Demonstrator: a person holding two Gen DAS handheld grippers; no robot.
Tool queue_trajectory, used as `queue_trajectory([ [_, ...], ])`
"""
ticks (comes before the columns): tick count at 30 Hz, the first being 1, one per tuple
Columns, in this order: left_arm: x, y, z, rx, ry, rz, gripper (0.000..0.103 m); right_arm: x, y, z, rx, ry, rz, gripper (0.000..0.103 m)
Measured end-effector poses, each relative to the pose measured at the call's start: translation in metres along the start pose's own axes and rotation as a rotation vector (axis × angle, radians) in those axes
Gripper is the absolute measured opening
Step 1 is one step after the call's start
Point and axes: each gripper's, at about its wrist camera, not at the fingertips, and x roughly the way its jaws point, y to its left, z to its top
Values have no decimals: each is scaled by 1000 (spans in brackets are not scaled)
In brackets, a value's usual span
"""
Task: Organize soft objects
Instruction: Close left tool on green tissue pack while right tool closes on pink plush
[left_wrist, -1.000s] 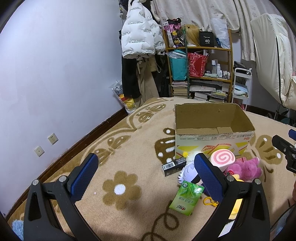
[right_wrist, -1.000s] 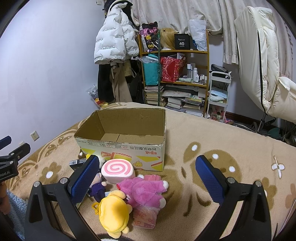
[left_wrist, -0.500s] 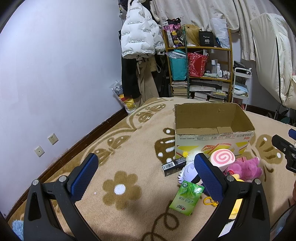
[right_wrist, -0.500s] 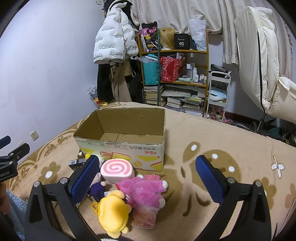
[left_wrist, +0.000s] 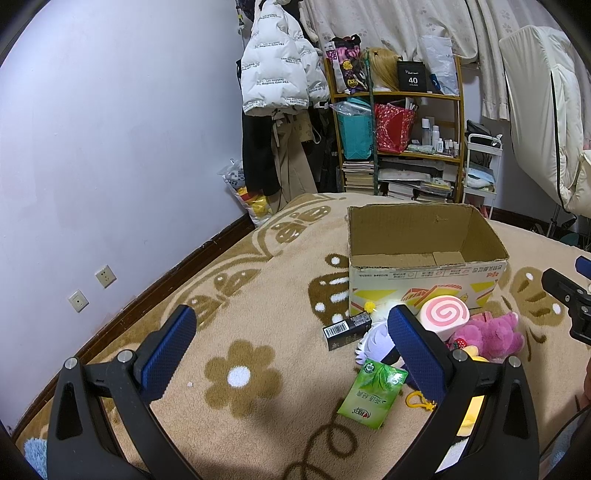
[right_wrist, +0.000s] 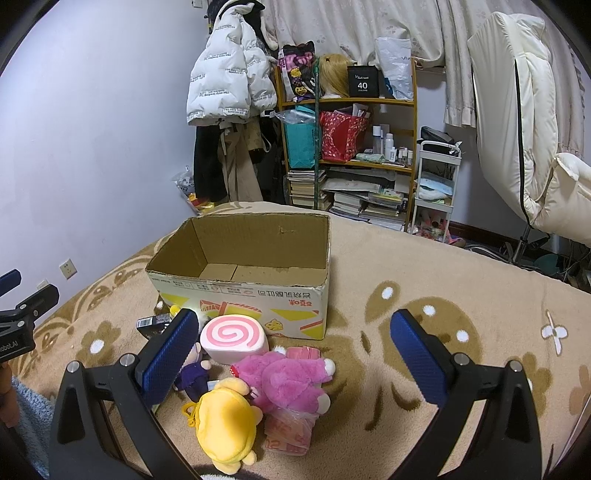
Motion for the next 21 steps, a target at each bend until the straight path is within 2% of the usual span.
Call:
queue_trajectory([
  [7, 6, -6, -4, 21, 41, -18, 102, 3, -3, -1, -1, 19, 1, 103],
  [15, 27, -20, -1, 69, 156, -86, 102, 19, -10, -5, 44, 72, 11, 103],
  [21, 47, -36, -4, 110, 235, -110, 102, 41, -11, -8, 87, 152, 2, 103],
])
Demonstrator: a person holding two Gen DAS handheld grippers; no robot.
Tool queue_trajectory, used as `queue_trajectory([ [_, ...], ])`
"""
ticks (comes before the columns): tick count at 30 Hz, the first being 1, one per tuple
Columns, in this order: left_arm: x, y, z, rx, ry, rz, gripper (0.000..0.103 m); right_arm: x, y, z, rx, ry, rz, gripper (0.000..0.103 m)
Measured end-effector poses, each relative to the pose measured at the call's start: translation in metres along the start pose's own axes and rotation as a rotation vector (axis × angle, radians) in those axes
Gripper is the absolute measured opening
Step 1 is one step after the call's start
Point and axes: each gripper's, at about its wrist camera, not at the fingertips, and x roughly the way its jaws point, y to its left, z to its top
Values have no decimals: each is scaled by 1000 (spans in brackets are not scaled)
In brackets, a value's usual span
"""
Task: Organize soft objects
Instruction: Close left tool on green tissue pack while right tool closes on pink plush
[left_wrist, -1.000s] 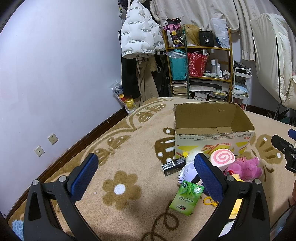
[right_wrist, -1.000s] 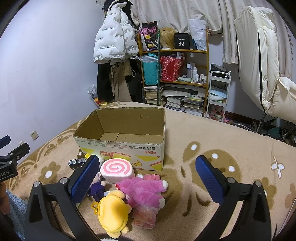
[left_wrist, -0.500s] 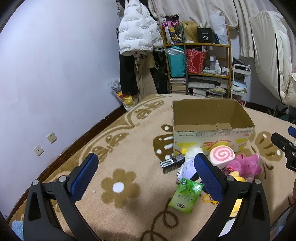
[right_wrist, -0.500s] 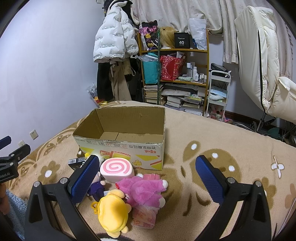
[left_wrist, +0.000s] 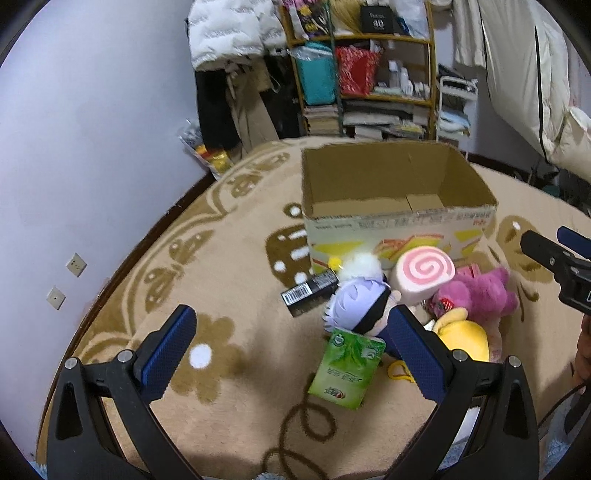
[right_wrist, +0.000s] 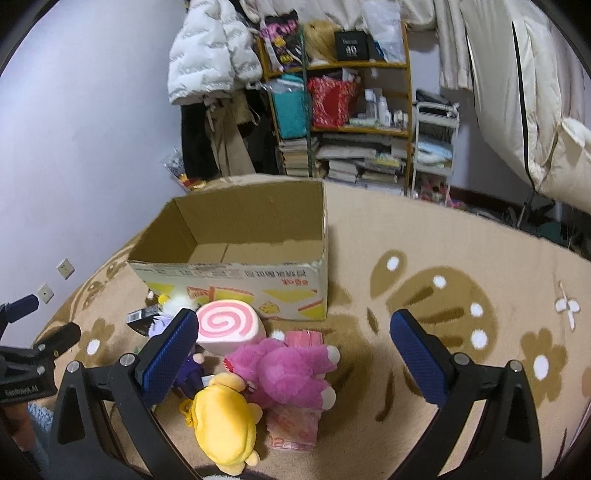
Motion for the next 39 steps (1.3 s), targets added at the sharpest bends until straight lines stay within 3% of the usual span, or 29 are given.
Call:
queue_trajectory([
  [11, 50, -16, 2, 5, 165, -75, 102, 36, -10, -4, 55, 101, 9, 103],
  [25, 89, -29, -7, 34, 316, -155, 102, 72, -10, -15, 56, 206, 27, 103],
  [30, 107, -28, -14, 21, 393, -173, 102, 80, -10, -19, 59, 244, 26, 103],
  [36, 119, -28, -21, 21, 429, -168, 102, 88, -8, -25, 55, 282, 27, 103],
  [39, 126, -30, -24, 20, 458, -172, 93, 91, -8, -28, 59, 295, 37, 103],
])
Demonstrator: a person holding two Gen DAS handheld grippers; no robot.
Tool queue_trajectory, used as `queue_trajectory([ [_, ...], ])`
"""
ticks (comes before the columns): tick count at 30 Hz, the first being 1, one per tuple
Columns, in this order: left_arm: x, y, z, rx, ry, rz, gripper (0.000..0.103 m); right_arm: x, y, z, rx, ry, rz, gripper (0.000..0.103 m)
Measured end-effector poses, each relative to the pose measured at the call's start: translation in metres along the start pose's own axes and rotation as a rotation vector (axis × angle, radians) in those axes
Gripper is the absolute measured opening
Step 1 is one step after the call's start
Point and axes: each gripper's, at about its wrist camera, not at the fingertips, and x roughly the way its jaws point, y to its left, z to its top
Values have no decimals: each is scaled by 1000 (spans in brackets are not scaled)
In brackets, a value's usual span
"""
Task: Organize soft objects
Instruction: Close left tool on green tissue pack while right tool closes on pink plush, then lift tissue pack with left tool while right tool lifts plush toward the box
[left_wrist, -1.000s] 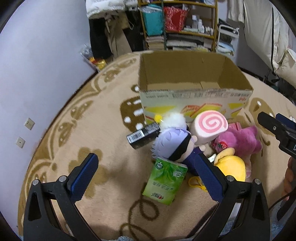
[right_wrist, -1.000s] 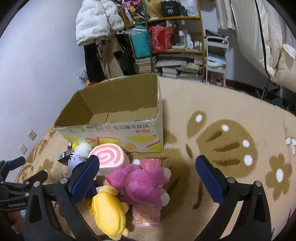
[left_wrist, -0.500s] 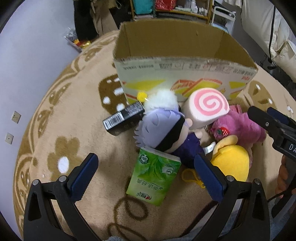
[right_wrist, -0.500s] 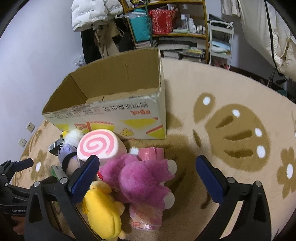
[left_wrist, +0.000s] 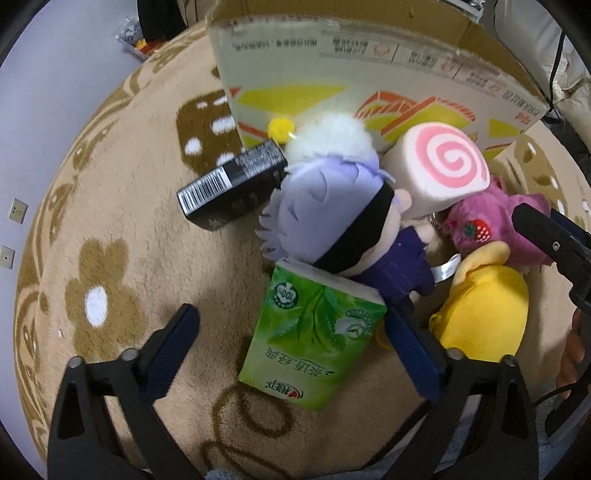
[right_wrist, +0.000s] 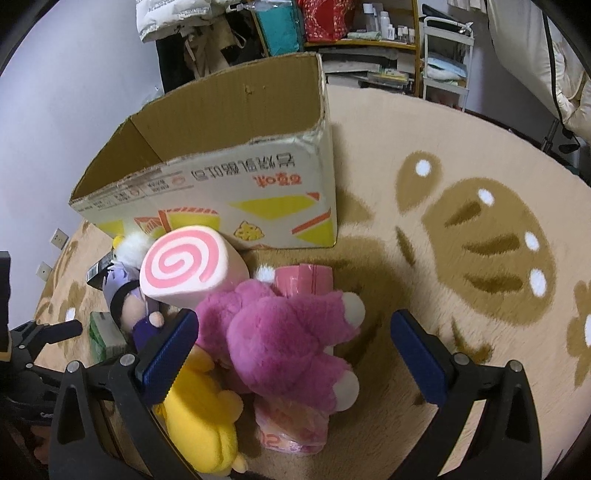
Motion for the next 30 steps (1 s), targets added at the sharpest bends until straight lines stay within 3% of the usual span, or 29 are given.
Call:
queue_trajectory([
  [5, 5, 0, 1, 3, 31, -24, 77, 1, 3, -3, -9, 4, -1, 102],
  [8, 6, -1, -1, 0, 40, -38, 61, 4, 5, -7, -15, 32, 10, 87],
  [12, 4, -1, -2, -13, 29, -46, 60, 1, 8, -10, -26, 16, 16, 65],
  [22, -15, -6, -19, 0, -23, -26, 59, -10, 3, -10, -30, -5, 10, 60],
  [30, -36, -6, -31, -18, -91, 7, 59, -41, 3, -10, -9, -101, -37, 59],
])
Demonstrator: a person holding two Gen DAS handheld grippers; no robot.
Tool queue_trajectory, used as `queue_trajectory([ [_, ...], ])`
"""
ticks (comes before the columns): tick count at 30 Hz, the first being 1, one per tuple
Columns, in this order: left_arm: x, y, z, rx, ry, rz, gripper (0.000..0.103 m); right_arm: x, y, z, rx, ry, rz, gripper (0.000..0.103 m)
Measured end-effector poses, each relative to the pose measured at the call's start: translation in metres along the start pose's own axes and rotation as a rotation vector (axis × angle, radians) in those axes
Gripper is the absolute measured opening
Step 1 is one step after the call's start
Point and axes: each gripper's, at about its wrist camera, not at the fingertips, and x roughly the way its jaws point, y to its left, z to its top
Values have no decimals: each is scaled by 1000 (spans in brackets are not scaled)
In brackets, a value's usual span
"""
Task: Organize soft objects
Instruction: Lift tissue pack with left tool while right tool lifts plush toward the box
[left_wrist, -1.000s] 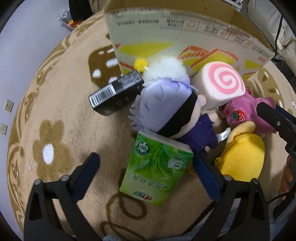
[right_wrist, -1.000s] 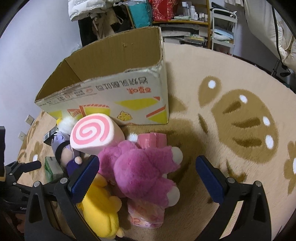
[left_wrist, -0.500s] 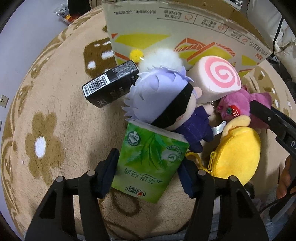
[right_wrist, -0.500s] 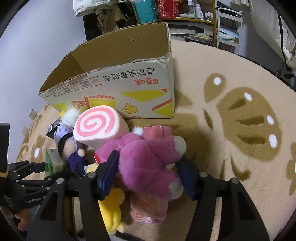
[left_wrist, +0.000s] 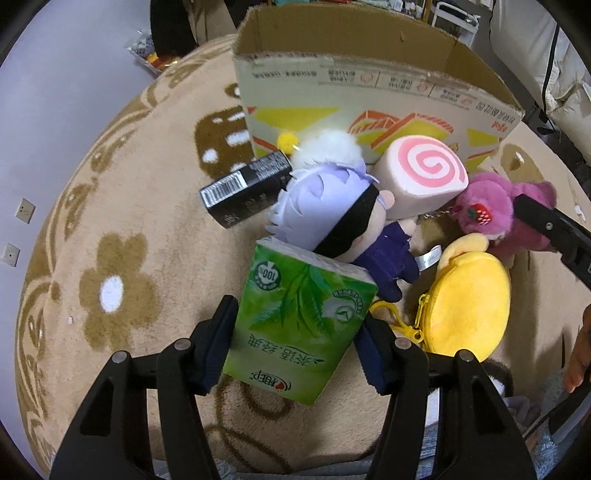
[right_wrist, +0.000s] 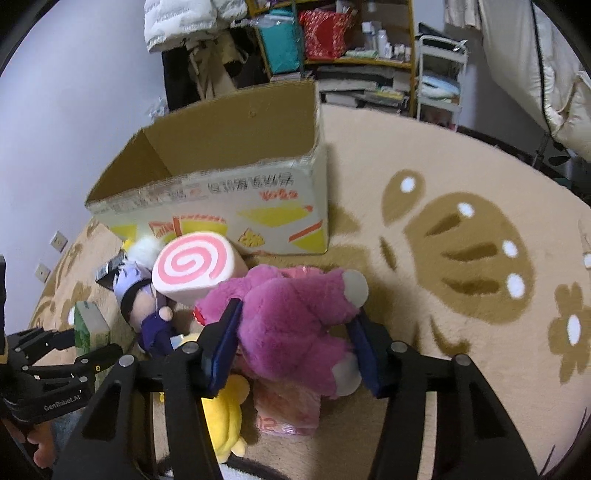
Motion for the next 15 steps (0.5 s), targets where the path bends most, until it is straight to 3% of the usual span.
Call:
queue_trajectory([
  [15, -58, 12, 1, -37, -246, 80, 59, -69, 1, 10, 11, -294, -10, 58],
])
